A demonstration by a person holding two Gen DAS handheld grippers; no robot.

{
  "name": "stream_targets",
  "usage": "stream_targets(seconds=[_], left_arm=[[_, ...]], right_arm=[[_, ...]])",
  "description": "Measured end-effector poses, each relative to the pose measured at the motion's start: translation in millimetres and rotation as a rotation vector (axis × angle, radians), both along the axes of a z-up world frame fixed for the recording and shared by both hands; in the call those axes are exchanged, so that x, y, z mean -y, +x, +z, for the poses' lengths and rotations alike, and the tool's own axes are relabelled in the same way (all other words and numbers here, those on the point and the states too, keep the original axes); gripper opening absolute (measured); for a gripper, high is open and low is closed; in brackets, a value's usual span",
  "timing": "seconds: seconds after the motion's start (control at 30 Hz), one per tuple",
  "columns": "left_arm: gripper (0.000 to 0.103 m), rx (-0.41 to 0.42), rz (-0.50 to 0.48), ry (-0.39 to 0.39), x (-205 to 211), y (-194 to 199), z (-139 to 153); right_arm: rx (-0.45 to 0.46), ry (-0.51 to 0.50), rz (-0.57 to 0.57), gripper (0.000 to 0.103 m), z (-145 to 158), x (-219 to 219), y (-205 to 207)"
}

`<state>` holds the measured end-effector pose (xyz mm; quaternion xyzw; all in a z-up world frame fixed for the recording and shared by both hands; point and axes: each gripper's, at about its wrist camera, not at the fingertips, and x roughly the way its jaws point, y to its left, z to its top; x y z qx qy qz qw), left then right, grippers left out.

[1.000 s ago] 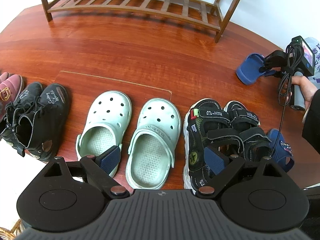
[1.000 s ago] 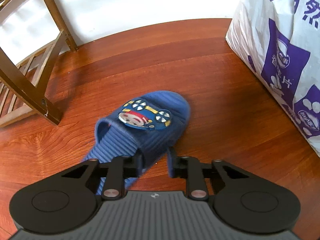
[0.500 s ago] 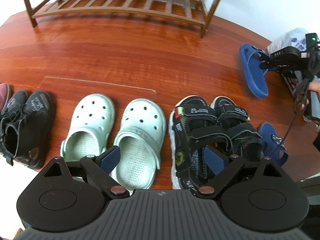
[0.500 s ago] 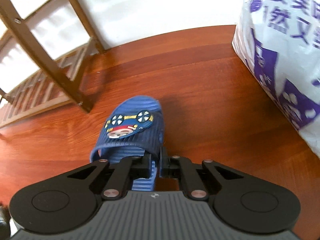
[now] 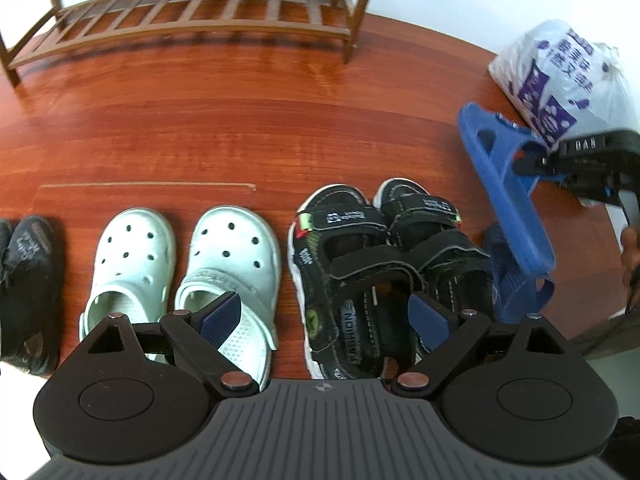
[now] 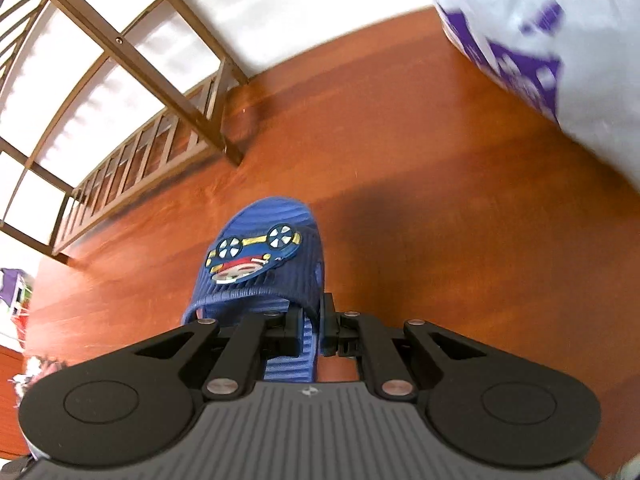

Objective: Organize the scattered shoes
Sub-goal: 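Carry the navy cartoon slide with the right tool and set it beside its pair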

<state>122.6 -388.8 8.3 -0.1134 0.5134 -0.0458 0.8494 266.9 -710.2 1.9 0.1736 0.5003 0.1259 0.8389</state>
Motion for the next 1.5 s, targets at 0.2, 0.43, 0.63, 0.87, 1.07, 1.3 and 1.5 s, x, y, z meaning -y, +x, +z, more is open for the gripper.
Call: stream_targets(seconds=[0.2,0.43,0.63,0.87,1.07,1.3,1.5], left_arm=[[0.092,0.005,-0.056,0.002,7,5,0],[0.092,0.012,-0.108,0.006,14,11,0],[0.092,0.015,-0.148,0.007,22,14,2],[0.092,0.024,-0.176,0.011,27,16,3],[0.092,0.024,-0.176,0.006,27,16,2],[0.092,0.016,-0.162,0.003,26,17,1],[0.092,0.011,-0.154,0.007,25,19,0]], right_arm=[[-0.054,0.029,-0.028,0.009,-15,6,-49],[-0.092,0.061,-0.060,0.009,-30,12,-84],[-0.116,0.075,-0.092,0.008,-41,15,-98],[-0.092,0.009,-0.108,0.009,-37,27,-101],[-0.062,-0.105,-0.070,0.010,-30,33,-99],[-0.056,-0.170,-0.017,0.011,-35,11,-89],[-0.053,-0.231,0.041,0.014,-48,-8,-81]])
